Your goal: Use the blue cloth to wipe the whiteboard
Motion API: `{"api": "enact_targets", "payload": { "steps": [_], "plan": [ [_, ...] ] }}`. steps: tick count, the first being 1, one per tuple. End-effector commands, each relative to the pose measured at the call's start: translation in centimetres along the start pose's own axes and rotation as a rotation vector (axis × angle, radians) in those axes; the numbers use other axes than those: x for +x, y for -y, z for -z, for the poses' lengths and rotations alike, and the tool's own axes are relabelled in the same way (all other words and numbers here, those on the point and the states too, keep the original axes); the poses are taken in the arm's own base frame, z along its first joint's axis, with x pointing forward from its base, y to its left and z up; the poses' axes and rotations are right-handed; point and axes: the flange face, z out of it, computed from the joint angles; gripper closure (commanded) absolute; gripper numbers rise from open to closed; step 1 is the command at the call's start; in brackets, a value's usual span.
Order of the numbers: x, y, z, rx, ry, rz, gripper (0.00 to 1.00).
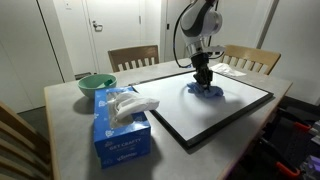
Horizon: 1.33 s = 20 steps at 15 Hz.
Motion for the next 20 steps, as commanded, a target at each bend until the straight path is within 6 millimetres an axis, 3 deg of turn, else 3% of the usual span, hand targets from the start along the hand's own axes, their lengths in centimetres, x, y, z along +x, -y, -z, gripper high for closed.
{"api": "enact_targets", "payload": {
  "steps": [1,13,16,20],
  "plan": [
    [-2.3,1.6,-3.5,-0.016,0.084,-0.016,0.97],
    [-5.3,2.5,-8.1,-0.003,0.318,-0.018,0.97],
    [-5.4,2.9,-8.5,0.003,0.324,-0.011,0.97],
    [-5.8,5.1,-8.3,-0.02,0.313,0.022,0.97]
  ]
}}
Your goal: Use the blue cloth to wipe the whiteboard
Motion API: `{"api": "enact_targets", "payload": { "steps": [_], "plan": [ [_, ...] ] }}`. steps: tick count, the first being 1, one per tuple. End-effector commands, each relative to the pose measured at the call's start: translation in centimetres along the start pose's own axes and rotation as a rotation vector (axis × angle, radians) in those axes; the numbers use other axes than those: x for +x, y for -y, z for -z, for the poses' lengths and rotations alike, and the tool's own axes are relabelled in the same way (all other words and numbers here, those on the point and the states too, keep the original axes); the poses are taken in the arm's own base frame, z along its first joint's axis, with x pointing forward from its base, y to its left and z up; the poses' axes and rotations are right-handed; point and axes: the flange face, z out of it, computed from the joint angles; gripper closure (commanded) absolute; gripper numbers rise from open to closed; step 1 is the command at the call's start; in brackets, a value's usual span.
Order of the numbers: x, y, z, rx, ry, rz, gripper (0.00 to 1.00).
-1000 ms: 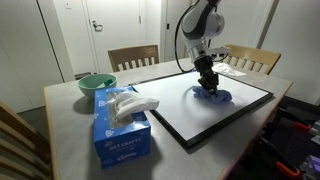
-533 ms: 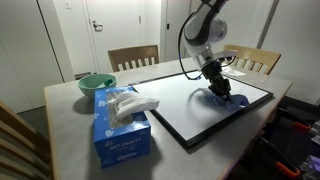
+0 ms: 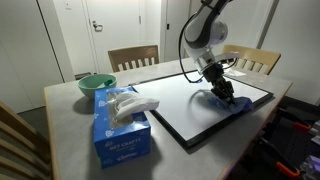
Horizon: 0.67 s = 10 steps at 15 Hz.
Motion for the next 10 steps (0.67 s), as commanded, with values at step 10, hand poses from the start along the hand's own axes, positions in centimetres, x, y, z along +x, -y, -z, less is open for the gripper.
{"api": "enact_targets", "payload": {
  "steps": [10],
  "plan": [
    [0.3,7.1,-1.6,-0.087,-0.017,0.084,0.97]
  ]
}}
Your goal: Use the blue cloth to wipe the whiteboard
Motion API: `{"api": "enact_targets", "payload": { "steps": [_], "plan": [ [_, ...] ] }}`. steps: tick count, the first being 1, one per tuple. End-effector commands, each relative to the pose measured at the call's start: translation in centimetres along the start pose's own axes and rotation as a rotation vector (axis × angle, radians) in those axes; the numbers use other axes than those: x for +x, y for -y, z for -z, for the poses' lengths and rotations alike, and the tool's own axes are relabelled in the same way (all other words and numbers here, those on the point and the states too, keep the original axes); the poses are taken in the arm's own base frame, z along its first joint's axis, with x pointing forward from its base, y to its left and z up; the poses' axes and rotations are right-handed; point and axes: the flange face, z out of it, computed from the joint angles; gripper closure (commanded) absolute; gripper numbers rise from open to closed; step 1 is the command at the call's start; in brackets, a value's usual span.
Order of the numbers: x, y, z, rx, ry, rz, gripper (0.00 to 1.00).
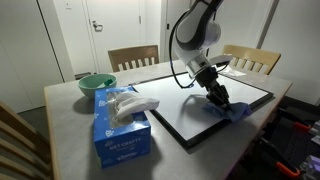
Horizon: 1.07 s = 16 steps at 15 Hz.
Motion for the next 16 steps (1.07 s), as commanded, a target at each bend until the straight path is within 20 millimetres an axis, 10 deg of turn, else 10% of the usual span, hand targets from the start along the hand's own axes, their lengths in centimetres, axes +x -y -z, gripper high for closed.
{"api": "enact_targets", "payload": {
  "steps": [1,16],
  "plan": [
    [0.4,0.2,-0.6,-0.022,-0.035,-0.035,0.97],
    [2.2,-2.9,3.7,-0.056,-0.21,-0.063,0.97]
  ]
}}
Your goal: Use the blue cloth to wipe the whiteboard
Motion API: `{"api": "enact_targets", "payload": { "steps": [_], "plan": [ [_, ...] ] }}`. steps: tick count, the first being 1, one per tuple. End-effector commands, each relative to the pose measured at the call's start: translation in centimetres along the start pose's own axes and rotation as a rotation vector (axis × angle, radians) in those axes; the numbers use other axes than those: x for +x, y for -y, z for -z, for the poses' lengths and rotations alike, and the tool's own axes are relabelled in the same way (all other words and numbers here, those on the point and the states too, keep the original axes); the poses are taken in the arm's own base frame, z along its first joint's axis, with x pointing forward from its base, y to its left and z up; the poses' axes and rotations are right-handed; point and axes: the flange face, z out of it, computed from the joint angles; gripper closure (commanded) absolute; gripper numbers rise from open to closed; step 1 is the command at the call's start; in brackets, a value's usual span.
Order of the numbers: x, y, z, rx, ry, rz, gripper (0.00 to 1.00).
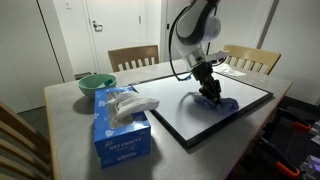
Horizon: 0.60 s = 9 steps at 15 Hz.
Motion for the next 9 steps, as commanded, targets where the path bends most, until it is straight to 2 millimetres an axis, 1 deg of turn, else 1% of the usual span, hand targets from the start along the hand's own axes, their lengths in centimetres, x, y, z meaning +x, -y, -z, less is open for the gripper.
{"api": "enact_targets", "payload": {
  "steps": [1,9],
  "plan": [
    [2.2,-1.1,1.0,-0.046,-0.102,0.022,0.97],
    [5.6,-1.9,3.7,-0.054,-0.233,0.039,0.97]
  ]
}}
